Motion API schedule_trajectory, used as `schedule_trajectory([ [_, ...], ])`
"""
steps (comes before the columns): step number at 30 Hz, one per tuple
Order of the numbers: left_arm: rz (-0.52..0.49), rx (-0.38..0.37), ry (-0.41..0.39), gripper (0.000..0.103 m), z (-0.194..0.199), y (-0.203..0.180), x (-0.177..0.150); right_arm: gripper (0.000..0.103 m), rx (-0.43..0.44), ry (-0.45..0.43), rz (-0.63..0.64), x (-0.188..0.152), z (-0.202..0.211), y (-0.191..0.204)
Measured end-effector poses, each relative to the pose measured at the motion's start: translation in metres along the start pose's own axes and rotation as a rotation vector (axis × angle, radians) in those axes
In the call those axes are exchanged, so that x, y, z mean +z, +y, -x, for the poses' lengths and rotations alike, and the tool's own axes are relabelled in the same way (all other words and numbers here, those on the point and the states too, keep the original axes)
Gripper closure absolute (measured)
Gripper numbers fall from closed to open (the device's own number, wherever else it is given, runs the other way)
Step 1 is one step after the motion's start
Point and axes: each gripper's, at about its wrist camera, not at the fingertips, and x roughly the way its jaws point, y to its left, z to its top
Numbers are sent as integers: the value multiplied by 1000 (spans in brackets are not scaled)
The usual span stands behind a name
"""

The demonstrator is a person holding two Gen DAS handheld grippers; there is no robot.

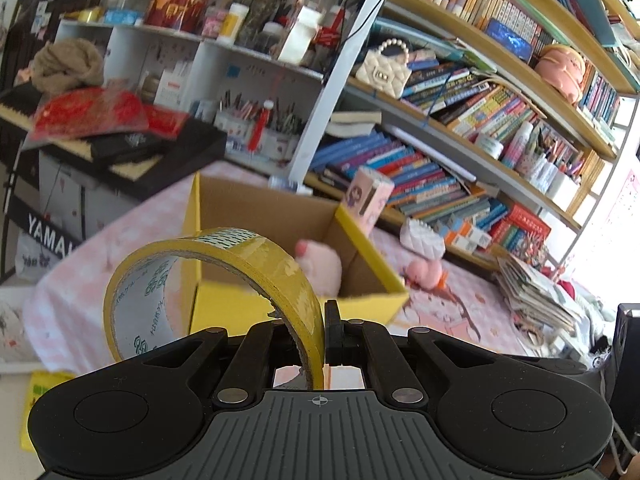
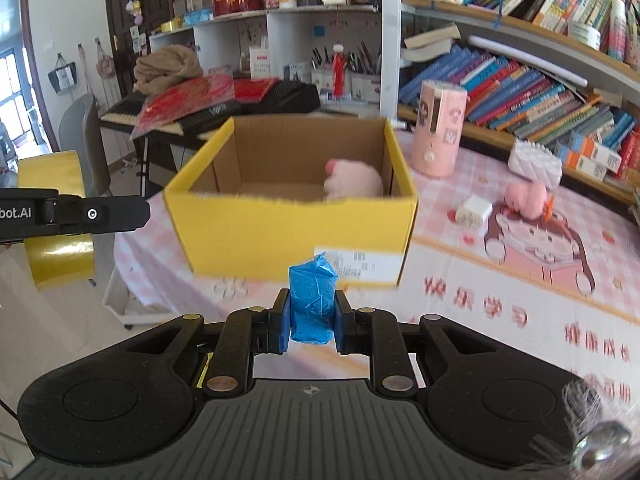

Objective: Organize objects

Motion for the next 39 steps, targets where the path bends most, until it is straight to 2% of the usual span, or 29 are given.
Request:
schedule_trajectory([
  [10,-56,24,-30,98,-51,-11,33,84,10,-121,15,69,-29,-30],
  [17,-87,66,15,98,-94,-16,39,84,27,-151,32,101,-56,-47],
  [27,-114,144,105,98,-141,-12,33,84,73,-117,78,114,-98,-48],
  [39,-216,218,177,98,-178,-19,24,84,127,-39,155,123,-151,-40],
])
